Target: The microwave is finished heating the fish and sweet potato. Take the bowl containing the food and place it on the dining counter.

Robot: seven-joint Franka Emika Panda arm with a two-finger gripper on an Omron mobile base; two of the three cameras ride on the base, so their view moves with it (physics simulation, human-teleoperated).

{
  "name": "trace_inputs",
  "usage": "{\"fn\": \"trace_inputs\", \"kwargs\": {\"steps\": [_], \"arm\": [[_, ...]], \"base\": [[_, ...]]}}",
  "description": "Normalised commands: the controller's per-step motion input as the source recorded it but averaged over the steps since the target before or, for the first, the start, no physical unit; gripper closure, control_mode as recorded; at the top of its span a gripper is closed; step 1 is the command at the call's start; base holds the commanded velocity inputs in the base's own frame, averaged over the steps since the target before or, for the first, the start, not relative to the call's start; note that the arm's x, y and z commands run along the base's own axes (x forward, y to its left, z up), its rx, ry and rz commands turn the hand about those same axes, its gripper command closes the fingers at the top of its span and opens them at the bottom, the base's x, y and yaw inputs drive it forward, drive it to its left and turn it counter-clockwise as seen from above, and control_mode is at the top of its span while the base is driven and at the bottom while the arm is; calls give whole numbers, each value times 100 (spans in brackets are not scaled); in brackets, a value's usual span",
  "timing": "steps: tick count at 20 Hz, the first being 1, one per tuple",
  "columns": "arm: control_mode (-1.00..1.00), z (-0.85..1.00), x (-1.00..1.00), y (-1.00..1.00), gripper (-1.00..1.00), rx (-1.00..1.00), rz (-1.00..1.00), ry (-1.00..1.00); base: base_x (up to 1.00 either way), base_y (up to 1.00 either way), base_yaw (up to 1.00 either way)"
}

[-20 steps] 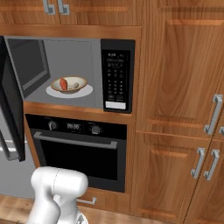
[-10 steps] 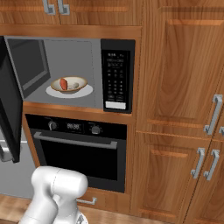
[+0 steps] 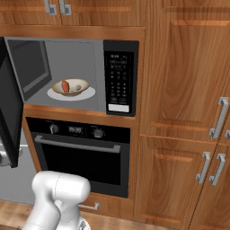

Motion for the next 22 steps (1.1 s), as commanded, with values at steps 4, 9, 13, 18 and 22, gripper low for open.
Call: {"fn": "trace_inputs", "kwargs": {"steps": [4,9,13,18,22], "arm": [[-100,-5,-97,-31,-100,0,2,-5],[-100,3,-29,-94,-100,25,9,-11],[-100,12,1,-100,-100,38,21,-7],[-100,2,21,-98,-100,30,37,0],[-100,0,15,-72,-100,25,55,0]], "base": [[0,0,0],[0,0,0],[0,0,0],[0,0,0],[0,0,0]]}}
